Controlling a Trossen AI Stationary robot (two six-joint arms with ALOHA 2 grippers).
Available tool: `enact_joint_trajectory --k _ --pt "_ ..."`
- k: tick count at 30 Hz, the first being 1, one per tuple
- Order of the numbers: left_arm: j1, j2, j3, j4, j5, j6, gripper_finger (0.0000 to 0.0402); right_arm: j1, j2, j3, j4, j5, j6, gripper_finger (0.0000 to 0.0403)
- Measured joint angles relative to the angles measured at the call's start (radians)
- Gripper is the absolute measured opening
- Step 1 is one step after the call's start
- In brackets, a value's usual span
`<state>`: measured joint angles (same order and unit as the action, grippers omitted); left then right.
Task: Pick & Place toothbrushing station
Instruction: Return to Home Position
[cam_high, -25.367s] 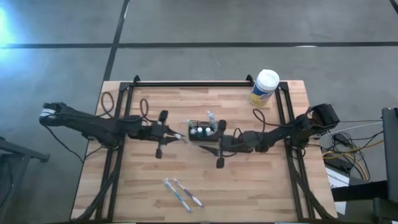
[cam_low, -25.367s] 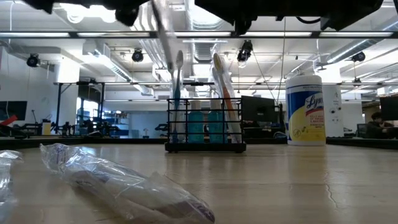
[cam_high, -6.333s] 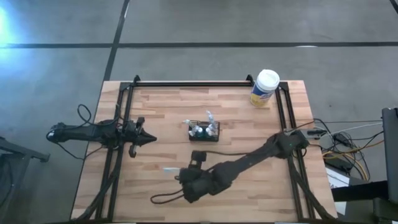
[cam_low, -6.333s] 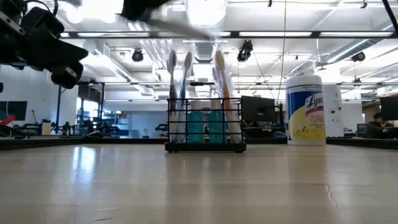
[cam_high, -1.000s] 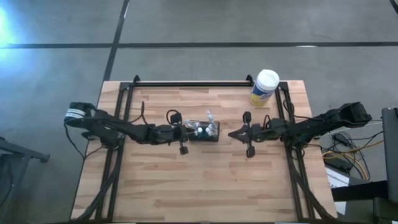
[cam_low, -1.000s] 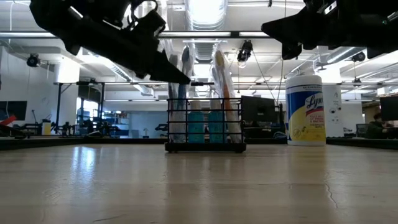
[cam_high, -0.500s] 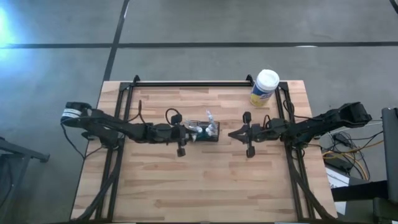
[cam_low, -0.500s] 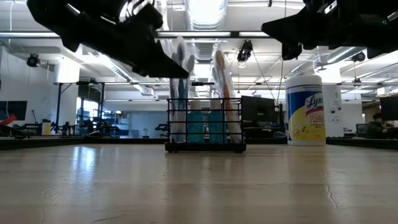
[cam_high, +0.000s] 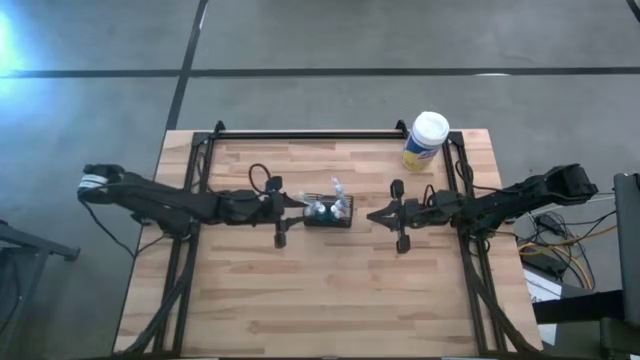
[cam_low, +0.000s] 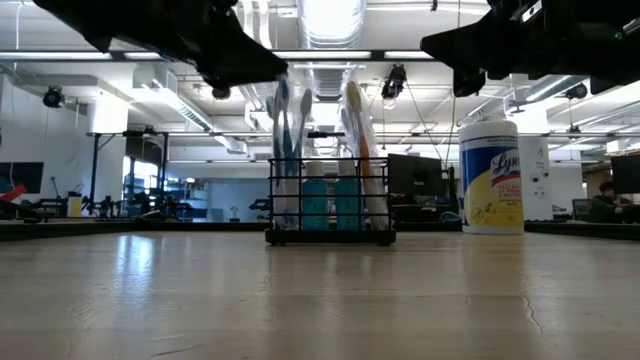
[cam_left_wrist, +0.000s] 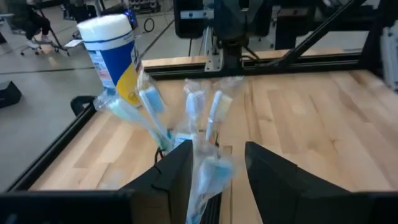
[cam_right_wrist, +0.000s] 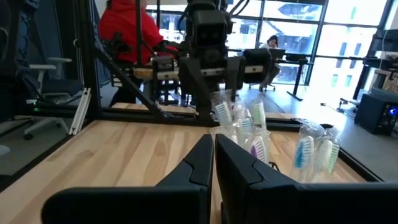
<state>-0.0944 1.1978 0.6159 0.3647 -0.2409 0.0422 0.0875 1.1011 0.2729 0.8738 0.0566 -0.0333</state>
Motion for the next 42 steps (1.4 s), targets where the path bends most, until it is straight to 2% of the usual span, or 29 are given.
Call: enact_joint_trajectory --k 8,12,17,23,28,33,35,42 --pt "0.0 -0.165 0.001 -0.164 0.017 -0.009 0.0151 0.0 0.0 0.0 -0.001 0.0 -0.004 0.0013" --pt "-0.002 -0.27 0.001 -0.318 0.093 0.078 0.0149 0.0 -0.01 -0.003 -0.002 0.0 -0.023 0.0013" --pt "-0.01 -0.413 -0.034 -0.4 0.085 0.141 0.0115 -0.017 -0.074 -0.028 -0.002 -0.008 -0.034 0.0013" --pt "-0.005 -0.605 -0.15 -0.376 0.06 0.145 0.0013 -0.059 -0.232 -0.113 -0.002 -0.06 -0.018 0.0013" --pt "-0.003 -0.751 -0.263 -0.3 0.054 0.143 0.0005 -0.065 -0.386 -0.197 -0.003 -0.061 0.018 0.0013" --pt "0.011 -0.824 -0.368 -0.238 -0.057 0.142 0.0003 -0.07 -0.499 -0.252 -0.027 -0.065 0.052 0.0013" --pt "0.022 -0.85 -0.4 -0.223 -0.064 0.141 0.0003 -0.073 -0.541 -0.259 -0.08 -0.066 0.061 0.0013" --pt "0.047 -0.967 -0.461 -0.219 0.064 0.144 0.0001 -0.131 -0.676 -0.259 -0.244 -0.065 0.109 0.0013"
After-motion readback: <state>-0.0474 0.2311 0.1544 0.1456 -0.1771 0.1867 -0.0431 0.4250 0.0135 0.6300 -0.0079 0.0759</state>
